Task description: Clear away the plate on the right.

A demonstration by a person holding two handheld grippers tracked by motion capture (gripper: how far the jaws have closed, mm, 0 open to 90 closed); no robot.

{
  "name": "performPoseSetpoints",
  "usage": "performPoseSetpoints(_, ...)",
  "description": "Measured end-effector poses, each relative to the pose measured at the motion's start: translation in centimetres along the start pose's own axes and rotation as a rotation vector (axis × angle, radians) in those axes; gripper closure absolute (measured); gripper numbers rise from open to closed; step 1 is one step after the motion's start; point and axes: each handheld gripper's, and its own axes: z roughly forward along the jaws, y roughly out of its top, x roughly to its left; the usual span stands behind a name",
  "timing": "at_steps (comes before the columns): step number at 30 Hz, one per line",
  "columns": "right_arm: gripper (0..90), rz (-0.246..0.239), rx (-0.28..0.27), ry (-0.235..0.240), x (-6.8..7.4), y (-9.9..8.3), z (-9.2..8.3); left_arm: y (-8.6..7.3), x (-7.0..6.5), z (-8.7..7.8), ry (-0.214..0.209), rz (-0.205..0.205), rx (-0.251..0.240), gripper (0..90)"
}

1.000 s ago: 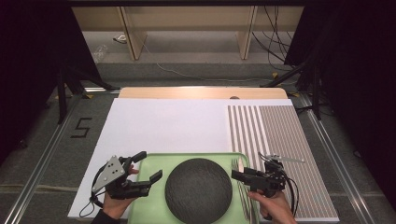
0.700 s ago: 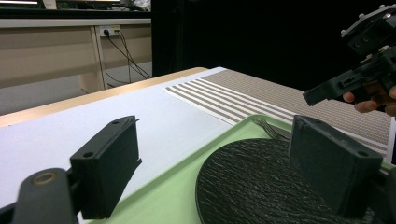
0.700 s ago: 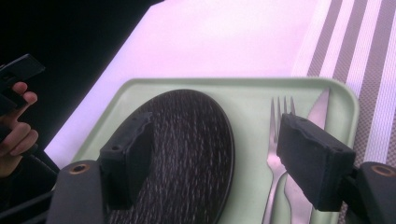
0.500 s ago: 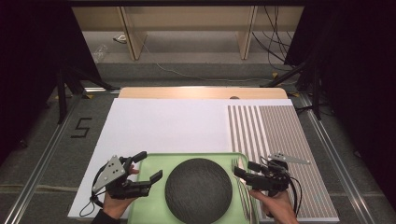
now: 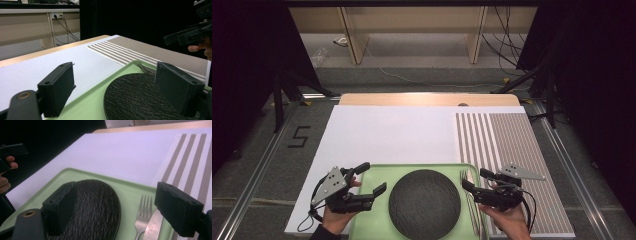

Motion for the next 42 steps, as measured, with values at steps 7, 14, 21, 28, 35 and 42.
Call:
performPoseSetpoints(7,17.8,-0.052,-0.019,-0.003,0.4,0.0,-0.2,0.0,-0.1,0.1,-0.005,0.002,0.004,15.8)
performPoseSetpoints(14,17.6,-0.089,-0.025,-0.005,0.6,0.0,-0.3,0.0,0.0,0.1,-0.004,0.001,0.004,15.8)
performPoseSetpoints(21,17.5,-0.108,-0.029,-0.018,0.7,0.0,-0.4,0.0,0.0,0.1,-0.005,0.001,0.004,15.8)
performPoseSetpoints(28,16.9,-0.127,-0.038,-0.032,0.8,-0.1,-0.7,0.0,0.0,0.0,-0.01,0.001,0.006,15.8)
performPoseSetpoints(35,16.3,-0.126,-0.053,-0.053,0.5,0.0,-1.0,0.0,0.0,0.1,-0.015,-0.001,0.01,15.7)
performPoseSetpoints(42,16.3,-0.137,-0.065,-0.049,0.7,0.0,-1.2,0.0,0.0,0.2,-0.017,-0.006,0.009,15.5)
